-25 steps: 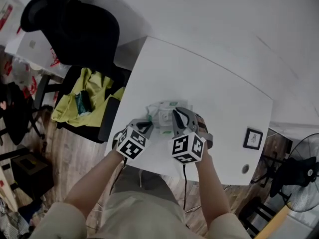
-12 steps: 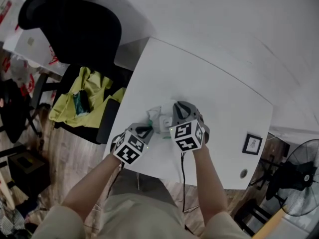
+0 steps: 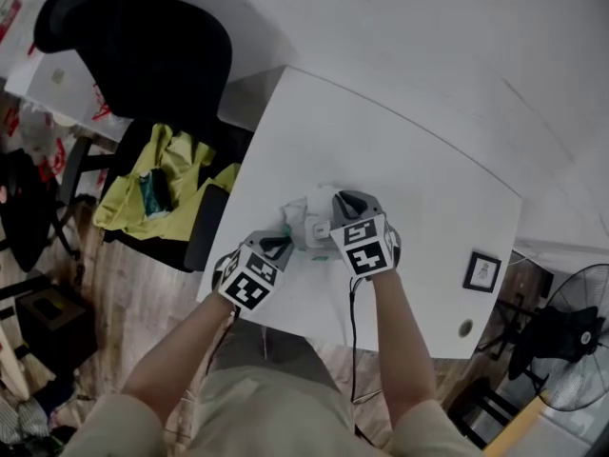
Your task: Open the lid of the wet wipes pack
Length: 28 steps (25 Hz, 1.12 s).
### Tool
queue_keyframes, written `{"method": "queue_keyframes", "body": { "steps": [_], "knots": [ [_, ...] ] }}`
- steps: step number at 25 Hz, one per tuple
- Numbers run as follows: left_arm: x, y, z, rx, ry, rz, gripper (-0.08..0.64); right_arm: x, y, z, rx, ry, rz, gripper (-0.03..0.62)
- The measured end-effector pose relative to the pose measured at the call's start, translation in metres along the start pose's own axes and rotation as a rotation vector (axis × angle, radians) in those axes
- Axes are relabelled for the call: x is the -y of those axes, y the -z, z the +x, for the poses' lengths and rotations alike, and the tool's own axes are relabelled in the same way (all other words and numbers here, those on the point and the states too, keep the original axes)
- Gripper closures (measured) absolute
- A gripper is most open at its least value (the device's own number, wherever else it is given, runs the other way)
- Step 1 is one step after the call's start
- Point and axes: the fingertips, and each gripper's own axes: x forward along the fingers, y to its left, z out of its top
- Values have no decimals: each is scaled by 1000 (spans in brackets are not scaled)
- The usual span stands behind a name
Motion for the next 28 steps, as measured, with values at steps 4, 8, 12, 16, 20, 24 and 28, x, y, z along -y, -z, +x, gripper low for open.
{"method": "queue_keyframes", "body": {
  "steps": [4, 8, 12, 16, 20, 24, 28],
  "knots": [
    [3, 0, -8, -44, -21, 5, 528, 8, -9, -31, 46, -7, 123, 554],
    [2, -16, -34, -2, -53, 30, 528, 12, -34, -79, 154, 12, 176, 555],
    [4, -46, -69, 67, -61, 58, 528, 14, -62, -132, 268, 48, 191, 555],
    [11, -83, -107, 152, -76, 107, 528, 10, -82, -183, 359, 72, 186, 557],
    [26, -121, -154, 275, -94, 147, 528, -1, -97, -228, 408, 85, 146, 557],
    [42, -152, -202, 391, -111, 175, 528, -14, -109, -272, 464, 108, 117, 557],
    [59, -173, -245, 497, -149, 217, 528, -28, -117, -313, 524, 122, 92, 557]
  ]
}}
